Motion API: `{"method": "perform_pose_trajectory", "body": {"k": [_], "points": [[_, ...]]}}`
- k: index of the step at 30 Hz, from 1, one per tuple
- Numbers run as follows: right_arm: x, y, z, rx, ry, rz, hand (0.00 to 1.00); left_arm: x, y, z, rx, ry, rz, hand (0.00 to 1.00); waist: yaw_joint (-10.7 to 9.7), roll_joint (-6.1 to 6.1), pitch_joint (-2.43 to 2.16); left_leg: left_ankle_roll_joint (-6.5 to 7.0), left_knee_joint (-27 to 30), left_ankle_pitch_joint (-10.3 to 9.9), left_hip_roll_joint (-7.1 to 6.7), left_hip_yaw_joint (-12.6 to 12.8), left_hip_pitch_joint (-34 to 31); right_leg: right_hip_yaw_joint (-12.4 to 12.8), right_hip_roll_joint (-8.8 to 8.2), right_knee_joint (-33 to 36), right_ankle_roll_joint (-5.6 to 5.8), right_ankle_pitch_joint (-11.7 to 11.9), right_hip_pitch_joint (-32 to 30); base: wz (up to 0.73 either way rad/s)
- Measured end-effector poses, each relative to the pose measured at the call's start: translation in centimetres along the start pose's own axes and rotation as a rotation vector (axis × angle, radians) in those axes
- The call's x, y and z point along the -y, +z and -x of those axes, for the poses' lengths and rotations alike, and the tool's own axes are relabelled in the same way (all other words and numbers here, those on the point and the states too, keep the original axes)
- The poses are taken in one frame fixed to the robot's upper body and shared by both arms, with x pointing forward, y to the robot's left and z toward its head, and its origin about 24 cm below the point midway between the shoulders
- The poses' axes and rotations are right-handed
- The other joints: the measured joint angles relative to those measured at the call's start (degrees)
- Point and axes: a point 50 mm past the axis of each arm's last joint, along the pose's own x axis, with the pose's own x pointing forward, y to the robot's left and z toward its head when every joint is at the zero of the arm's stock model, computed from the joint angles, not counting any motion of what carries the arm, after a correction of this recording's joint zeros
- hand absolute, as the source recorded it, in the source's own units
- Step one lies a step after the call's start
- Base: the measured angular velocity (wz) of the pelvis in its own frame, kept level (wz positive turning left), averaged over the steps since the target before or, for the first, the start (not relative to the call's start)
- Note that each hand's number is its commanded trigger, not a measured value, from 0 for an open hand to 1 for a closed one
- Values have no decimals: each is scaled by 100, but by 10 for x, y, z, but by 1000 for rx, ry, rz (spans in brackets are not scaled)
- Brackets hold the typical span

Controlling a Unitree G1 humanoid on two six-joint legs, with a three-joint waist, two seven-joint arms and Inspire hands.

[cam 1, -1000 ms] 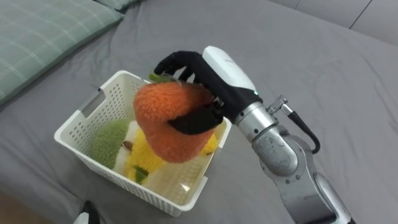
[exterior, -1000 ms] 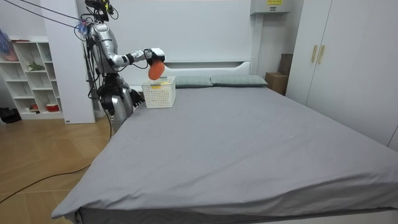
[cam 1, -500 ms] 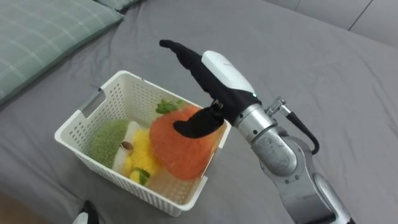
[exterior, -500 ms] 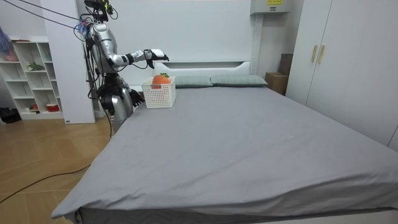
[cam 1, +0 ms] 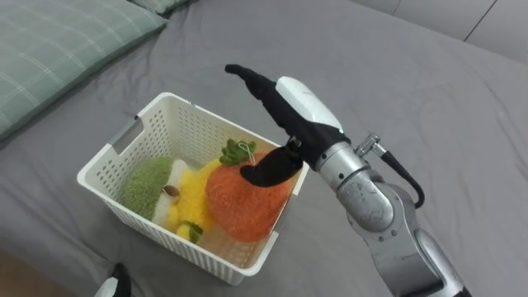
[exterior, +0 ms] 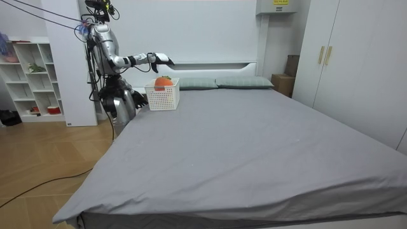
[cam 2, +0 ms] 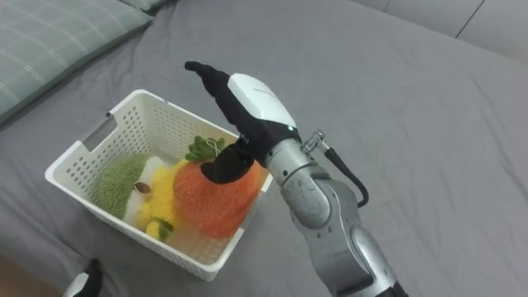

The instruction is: Collect toys from the bed

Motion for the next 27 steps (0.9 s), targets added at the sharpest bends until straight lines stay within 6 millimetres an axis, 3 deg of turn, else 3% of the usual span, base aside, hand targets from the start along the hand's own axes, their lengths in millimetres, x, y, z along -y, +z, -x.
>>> {"method": "perform_pose_trajectory", "body": {"k": [4, 12, 15, 19, 25, 27], "points": [[1, -2, 2, 15, -15, -105, 0, 1, -1, 0, -3, -1, 0, 0, -119, -2, -2, 19, 4, 12, -26, -30, 14, -3, -19, -6, 11, 3, 27, 3], [2, -32, 29, -102, -162, -263, 0, 3, -4, 2, -15, 9, -1, 0, -300, 39, 10, 51, 18, 10, -59, -19, 54, 90, 1, -13, 53, 13, 61, -1], [13, -41, 38, -107, -267, -295, 0, 4, -11, 3, -44, 17, 19, 0, -452, 59, -13, 55, 16, 13, -54, 37, 108, 170, 10, -13, 59, 18, 59, -8], [27, -56, 56, -151, -445, -365, 0, 12, -21, 7, -93, 32, 49, 0, -607, 134, -109, 58, 6, 15, -26, 224, 151, 343, 33, -15, 57, 32, 11, -22], [42, -67, 68, -174, -601, -468, 0, 14, -37, 12, -150, 57, 61, 0, -930, 227, -85, 40, -51, 6, 58, 480, 202, 584, 111, -13, 13, 95, -23, -23], [45, -70, 73, -178, -647, -515, 0, 16, -41, 14, -164, 58, 60, 0, -1026, 260, -103, 40, -44, 6, 60, 493, 206, 612, 117, -9, 14, 99, -21, -6]]}}
